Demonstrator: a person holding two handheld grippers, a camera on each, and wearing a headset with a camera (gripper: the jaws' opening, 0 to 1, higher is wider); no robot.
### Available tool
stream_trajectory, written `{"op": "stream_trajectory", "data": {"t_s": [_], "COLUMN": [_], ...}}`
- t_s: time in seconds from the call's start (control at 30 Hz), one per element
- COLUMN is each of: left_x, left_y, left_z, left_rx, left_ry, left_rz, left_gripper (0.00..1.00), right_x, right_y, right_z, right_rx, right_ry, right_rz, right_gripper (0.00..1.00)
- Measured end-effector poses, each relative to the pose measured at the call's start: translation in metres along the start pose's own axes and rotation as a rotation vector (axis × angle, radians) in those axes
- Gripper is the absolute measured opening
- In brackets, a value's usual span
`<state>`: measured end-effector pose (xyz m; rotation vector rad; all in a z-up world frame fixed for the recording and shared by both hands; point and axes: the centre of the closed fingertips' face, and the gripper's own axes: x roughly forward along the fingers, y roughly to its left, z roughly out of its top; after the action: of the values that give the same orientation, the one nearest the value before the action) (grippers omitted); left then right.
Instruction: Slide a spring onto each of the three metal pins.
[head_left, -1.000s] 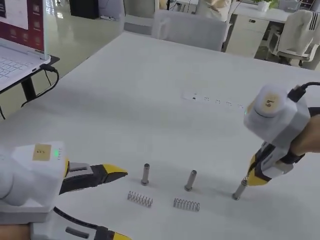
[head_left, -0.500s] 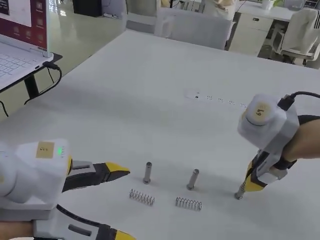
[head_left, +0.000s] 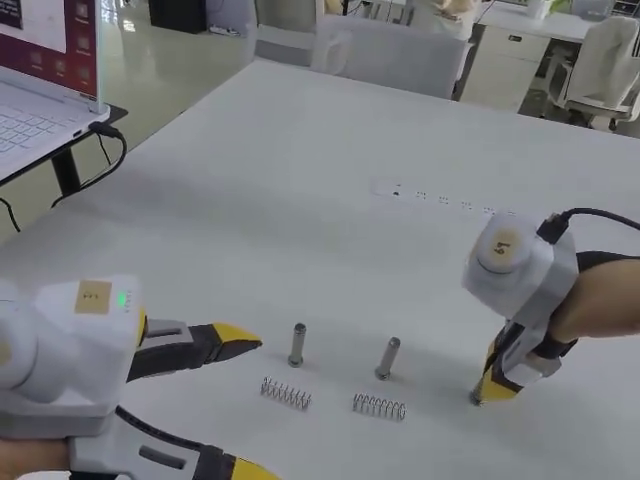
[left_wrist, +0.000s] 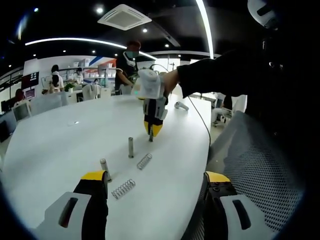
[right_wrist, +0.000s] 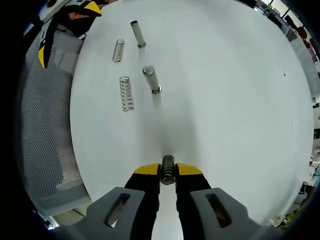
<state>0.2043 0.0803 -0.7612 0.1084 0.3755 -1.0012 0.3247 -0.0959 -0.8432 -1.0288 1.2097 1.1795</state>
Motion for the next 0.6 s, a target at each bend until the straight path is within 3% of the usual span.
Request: {"op": "stream_trajectory", "data": {"t_s": [0.33,0.6], "left_x": [0.0002,0.0007], "left_y": [0.0002,-0.0004], "left_z": [0.0006,0.0006], "left_rx": [0.0,0.001], "left_ry": [-0.003,-0.003], "left_rz": [0.001,-0.002], "left_gripper": [0.74,0.74], "right_x": [0.0034,0.0016], "right_y": [0.0014,0.0025], "right_z": [0.0005,0.0037], "right_rx": [-0.001,-0.007], "right_ry": [-0.008,-0.032], "right_rz": [0.004,-0.002], "right_gripper": [0.1,0.17]}}
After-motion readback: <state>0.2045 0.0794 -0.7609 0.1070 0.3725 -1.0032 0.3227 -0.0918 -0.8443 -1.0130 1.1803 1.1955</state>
